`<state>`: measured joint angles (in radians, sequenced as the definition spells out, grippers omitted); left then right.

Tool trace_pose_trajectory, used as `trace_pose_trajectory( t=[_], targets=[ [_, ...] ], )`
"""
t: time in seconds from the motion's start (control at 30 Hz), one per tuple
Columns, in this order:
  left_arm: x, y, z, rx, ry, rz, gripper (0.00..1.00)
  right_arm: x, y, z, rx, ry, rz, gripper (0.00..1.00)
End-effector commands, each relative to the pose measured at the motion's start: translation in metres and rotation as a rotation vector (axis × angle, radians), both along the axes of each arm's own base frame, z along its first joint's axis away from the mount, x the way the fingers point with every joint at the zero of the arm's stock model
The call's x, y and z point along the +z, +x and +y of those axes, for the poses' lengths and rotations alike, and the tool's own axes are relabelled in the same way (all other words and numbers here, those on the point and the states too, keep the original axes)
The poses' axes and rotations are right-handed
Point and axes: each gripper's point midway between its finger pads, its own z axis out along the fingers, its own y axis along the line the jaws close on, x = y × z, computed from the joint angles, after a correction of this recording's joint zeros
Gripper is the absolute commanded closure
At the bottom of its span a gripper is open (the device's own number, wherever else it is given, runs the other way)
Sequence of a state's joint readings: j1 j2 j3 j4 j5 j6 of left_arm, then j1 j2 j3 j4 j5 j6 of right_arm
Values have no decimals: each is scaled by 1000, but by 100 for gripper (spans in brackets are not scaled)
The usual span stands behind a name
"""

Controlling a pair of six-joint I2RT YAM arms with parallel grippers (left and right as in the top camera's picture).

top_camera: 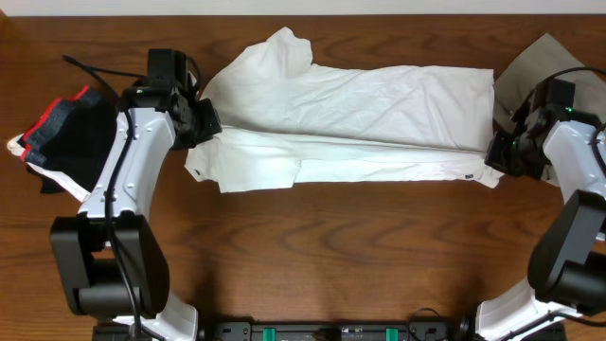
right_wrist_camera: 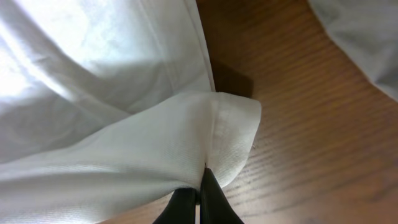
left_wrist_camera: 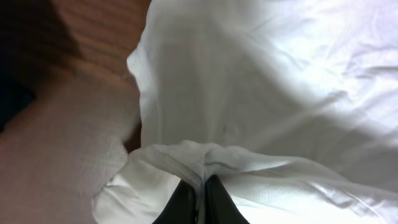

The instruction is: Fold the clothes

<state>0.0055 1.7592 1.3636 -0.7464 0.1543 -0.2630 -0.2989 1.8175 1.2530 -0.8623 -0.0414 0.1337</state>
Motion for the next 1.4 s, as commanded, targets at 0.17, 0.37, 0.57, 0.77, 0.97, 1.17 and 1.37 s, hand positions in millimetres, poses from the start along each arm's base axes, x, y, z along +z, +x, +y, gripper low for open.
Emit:
trace_pose_trajectory(
  t=[0.17,0.37,0.57,0.77,0.97,1.17,1.37],
  targets=[
    [-12,5,5,15,13,9,21,-3,20,-6,-28,-15,-67,77],
    [-19,-23,3,11,12,126,21,9,25,0,-29,27,-91,78],
    [-24,-52,0,2,13,245,21,33,24,0,-24,13,-133,77],
    [-25,-61,-1,-2,13,283,21,52,-2,9,22,17,-87,77],
    [-25,-61,-1,-2,13,283,21,36,-23,10,65,9,-7,79],
    [-25,-61,-1,-2,13,284,21,6,-25,9,64,-2,-12,80],
    [-25,-61,-1,-2,13,284,21,-8,-20,8,62,-16,-53,79]
  ],
)
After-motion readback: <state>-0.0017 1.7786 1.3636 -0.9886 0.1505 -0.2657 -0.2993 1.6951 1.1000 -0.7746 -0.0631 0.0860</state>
